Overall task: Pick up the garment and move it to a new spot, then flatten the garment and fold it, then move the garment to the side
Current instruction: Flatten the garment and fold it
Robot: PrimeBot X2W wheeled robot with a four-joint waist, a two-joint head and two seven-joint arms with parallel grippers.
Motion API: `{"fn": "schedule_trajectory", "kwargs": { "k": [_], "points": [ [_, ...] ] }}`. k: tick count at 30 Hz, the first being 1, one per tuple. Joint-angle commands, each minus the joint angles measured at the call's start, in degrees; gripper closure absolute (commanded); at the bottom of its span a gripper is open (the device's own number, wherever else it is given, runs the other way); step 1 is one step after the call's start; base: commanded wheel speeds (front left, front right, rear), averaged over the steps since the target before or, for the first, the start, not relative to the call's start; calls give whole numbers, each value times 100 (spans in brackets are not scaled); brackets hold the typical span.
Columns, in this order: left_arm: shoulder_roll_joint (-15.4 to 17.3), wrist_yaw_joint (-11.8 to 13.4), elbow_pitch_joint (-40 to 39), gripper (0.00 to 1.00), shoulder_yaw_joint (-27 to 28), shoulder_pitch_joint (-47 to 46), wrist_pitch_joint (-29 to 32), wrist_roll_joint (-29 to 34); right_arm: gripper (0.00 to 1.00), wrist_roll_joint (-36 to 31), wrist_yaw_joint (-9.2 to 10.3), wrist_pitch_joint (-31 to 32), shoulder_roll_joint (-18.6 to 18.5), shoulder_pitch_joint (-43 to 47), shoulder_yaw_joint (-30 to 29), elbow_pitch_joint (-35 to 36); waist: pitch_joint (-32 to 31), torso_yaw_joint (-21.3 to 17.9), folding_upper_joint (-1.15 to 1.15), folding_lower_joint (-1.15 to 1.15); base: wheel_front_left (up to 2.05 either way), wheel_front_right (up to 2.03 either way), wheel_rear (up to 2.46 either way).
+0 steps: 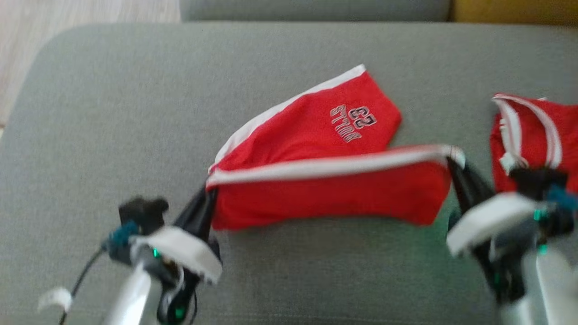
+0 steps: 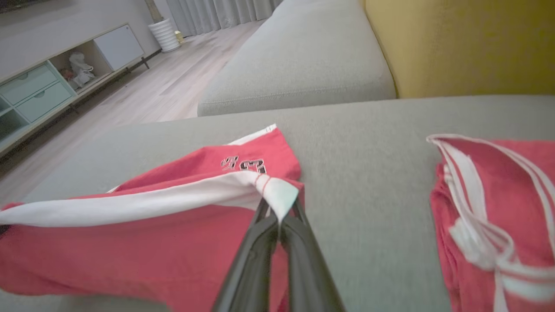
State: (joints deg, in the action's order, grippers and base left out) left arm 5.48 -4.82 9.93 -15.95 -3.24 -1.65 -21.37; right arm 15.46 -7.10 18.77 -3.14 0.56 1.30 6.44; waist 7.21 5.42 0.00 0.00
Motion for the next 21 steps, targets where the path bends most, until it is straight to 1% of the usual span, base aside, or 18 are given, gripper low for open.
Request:
{"fn": "schedule_trajectory", "kwargs": {
  "k": [1,2,7,10,16,17,20,21],
  "points": [
    [77,-46,-50,100,194,-542,-74,-72,100,-26,-39,7,-206,-751,104,-95,427,176,0,0,0,0,0],
    [61,-98,141,100,155,-886,-101,-128,100,3,-39,-9,-293,-1360,116,-541,640,256,0,0,0,0,0],
    [1,-198,764,100,-17,-1677,-84,-331,100,92,-39,-84,-487,-2764,343,-1785,1126,454,0,0,0,0,0],
    [-45,-236,1121,100,-171,-2082,-137,-492,100,111,-39,-196,-574,-3455,463,-2522,1344,575,0,0,0,0,0],
    [-98,-262,1762,100,-452,-2664,-361,-778,100,232,-39,-594,-678,-4484,874,-3741,1566,737,0,0,0,0,0],
    [-98,-262,1762,100,-452,-2664,-361,-778,100,232,-39,-594,-678,-4484,874,-3741,1566,737,0,0,0,0,0],
    [-126,-264,1985,100,-584,-2899,-536,-1122,100,376,-39,-832,-688,-4843,997,-4288,1605,793,0,0,0,0,0],
    [-125,-265,2073,90,-642,-2972,-571,-1208,75,393,-39,-899,-688,-4947,1044,-4456,1622,804,0,0,0,0,0]
  ]
}}
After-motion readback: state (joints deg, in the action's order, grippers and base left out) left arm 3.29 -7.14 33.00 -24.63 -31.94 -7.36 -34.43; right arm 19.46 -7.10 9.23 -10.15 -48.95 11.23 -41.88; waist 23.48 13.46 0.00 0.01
